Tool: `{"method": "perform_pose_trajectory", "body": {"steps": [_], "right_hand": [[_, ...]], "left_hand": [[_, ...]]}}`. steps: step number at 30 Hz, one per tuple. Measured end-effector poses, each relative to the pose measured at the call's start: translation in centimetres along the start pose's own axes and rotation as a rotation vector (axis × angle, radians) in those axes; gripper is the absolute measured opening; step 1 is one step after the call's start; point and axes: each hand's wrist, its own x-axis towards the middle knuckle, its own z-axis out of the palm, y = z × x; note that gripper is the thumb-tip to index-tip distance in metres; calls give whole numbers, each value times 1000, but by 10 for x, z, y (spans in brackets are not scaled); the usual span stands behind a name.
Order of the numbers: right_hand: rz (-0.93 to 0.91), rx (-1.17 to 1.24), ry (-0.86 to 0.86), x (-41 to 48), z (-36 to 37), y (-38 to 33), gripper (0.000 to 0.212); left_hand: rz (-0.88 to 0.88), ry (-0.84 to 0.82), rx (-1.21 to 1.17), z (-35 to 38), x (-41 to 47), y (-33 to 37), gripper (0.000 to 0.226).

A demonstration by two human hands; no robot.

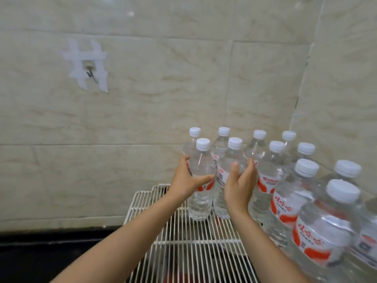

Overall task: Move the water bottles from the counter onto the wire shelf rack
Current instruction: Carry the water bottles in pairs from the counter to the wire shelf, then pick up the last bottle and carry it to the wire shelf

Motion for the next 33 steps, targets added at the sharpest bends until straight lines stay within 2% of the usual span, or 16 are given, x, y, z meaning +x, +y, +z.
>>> {"method": "perform_pose_trajectory", "body": {"steps": [5,9,16,18,20,22,24,28,33], "right_hand": [[-144,-37,66,-21,4,-33,78],[-229,38,11,-57,25,-68,74],[-343,220,-232,-168,109,-165,71],[-284,310,-329,-217,140,-188,74],[-186,332,-434,-278,170,-199,66],[-116,261,-575,-349,197,-198,56],[-81,176,-697,-417,220,-195,55],[-64,85,-866,-520,252,-208,56],[-123,-29,-1006,-588,285,-221,60]], "left_hand": [[-31,67,111,-32,-20,-6,90],[-96,175,119,-93,-51,-20,80],[-214,452,180,-260,-154,-59,61],[-283,528,275,-313,-208,-85,57],[-406,590,358,-366,-274,-118,55],[-572,680,381,-416,-346,-150,53],[-682,812,382,-459,-410,-171,52],[-776,941,443,-527,-491,-188,51],[-844,1023,453,-575,-540,-204,50]]}}
